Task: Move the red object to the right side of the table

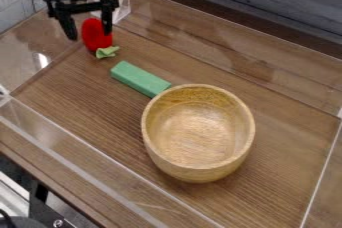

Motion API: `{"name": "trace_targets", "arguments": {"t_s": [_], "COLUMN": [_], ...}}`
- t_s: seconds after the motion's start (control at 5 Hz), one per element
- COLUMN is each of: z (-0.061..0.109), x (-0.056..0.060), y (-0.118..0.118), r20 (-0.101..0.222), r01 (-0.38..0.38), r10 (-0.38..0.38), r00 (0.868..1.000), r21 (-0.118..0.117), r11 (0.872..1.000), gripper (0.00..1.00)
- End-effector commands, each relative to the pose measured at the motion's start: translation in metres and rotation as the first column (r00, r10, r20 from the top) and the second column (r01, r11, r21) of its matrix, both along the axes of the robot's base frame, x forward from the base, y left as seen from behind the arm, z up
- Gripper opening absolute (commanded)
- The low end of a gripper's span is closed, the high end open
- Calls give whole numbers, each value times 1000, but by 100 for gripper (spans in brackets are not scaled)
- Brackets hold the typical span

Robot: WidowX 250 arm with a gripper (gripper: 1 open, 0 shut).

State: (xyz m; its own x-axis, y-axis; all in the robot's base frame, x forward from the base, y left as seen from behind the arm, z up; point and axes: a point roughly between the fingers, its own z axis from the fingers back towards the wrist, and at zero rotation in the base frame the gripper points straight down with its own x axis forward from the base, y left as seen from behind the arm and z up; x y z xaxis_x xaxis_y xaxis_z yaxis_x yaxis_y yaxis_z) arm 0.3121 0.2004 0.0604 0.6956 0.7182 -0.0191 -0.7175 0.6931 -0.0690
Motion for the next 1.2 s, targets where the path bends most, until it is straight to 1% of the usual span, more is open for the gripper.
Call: {"name": "trace_targets", "arguments": {"t_s": [0.0,0.2,0.6,0.8,1.0], "z": [20,17,35,39,36], "x": [12,16,18,20,24], "y": [4,2,-7,-7,-6], "r20": [65,68,98,112,122], "r01": [5,14,40,41,37], "r10": [-7,-16,-41,-42,-38], "r00": [998,998,994,993,992], "r21": [34,35,16,8,8], "r11": [999,999,999,999,999], "gripper": [100,100,100,100,100]}}
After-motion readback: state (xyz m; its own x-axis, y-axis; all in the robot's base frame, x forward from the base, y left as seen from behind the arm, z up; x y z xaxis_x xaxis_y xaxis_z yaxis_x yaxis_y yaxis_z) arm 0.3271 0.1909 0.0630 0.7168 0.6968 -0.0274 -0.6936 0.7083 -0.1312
